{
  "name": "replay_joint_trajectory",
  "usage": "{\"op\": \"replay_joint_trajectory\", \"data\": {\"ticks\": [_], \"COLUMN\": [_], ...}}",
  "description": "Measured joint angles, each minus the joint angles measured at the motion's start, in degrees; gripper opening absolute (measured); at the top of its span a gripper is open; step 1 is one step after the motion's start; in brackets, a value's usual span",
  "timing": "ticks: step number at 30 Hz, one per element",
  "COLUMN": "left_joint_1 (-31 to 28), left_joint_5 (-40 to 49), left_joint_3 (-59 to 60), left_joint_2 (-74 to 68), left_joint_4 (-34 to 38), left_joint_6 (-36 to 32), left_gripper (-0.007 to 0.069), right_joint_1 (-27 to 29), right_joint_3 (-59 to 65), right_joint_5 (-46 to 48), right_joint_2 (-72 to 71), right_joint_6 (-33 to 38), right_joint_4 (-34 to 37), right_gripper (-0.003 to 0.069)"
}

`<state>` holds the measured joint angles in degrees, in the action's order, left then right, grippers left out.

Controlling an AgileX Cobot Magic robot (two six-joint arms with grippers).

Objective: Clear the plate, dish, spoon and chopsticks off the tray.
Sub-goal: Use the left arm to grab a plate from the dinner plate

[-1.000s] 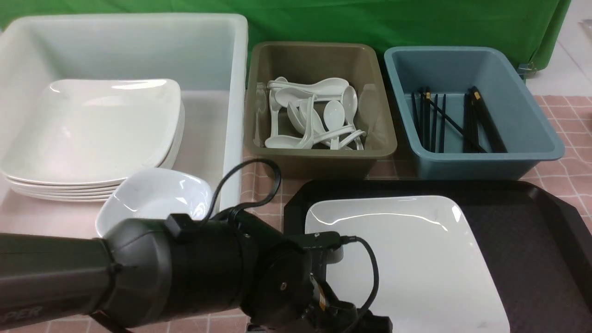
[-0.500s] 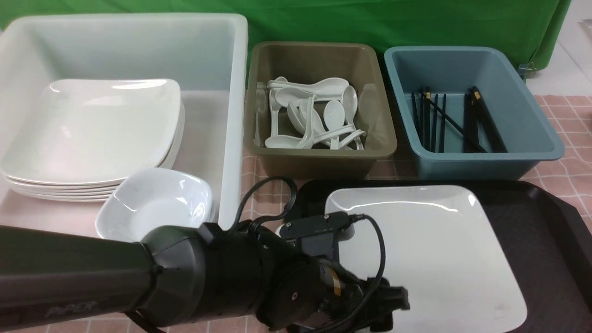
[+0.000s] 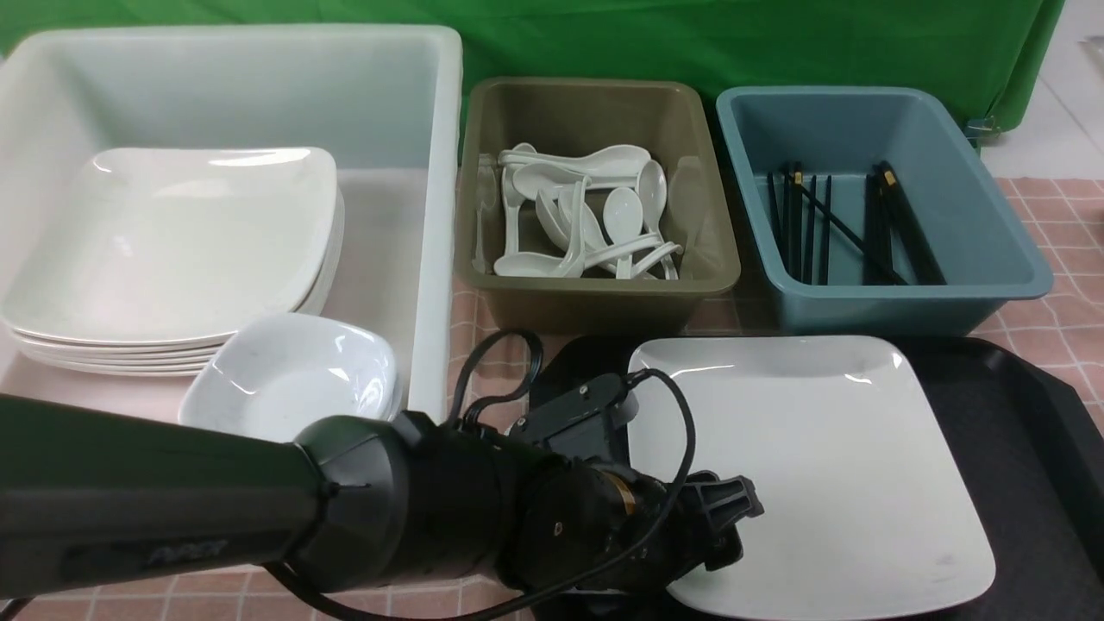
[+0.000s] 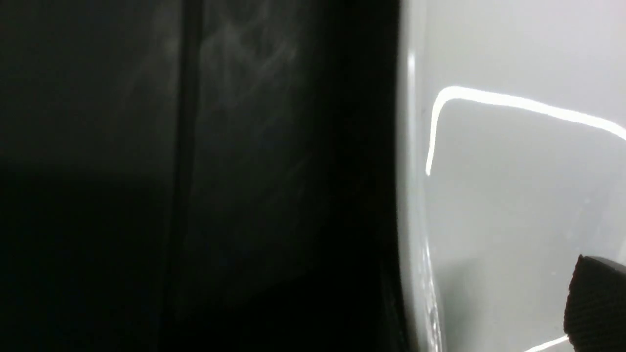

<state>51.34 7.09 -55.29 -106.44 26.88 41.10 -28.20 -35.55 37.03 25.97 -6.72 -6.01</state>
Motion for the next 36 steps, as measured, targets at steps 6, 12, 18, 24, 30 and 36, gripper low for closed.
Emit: {"op": "replay_joint_trajectory", "data": {"ticks": [6,12,18,24,30,36], "left_joint_1": [-0.06,-0.06,-0.30,-0.30,-0.12,-0.12], "left_joint_5": [0.94,-1.91,-1.28,1.54,3.96,6.38], "left_joint_3": [-0.34,-0.46,-0.65,0.15,0.31,0.76], "left_joint_2": [-0.48,-2.45,-2.37,1.79,10.31,16.29], "left_joint_4": [2.64,3.57,5.51,6.08,3.96,1.09], "left_joint_6": [0.00,0.10,-0.42,-5.31,-9.35,-10.52], "left_gripper": [0.0466,0.0287,0.0073,0.0066,0.0024,0.0026], "right_joint_1": [0.00,0.00,0.00,0.00,0.00,0.00], "right_joint_3": [0.00,0.00,0.00,-0.47,-3.79,-6.81], "right_joint_5": [0.05,0.00,0.00,0.34,0.56,0.37], "right_joint_2": [0.00,0.00,0.00,0.00,0.00,-0.06], "right_joint_6": [-0.25,-0.30,-0.30,3.64,5.07,5.54], "right_joint_4": [0.00,0.00,0.00,-0.75,-4.53,-7.23], "right_gripper": [0.0030,0.0030,0.0030,0.0030,0.0031,0.0033]}}
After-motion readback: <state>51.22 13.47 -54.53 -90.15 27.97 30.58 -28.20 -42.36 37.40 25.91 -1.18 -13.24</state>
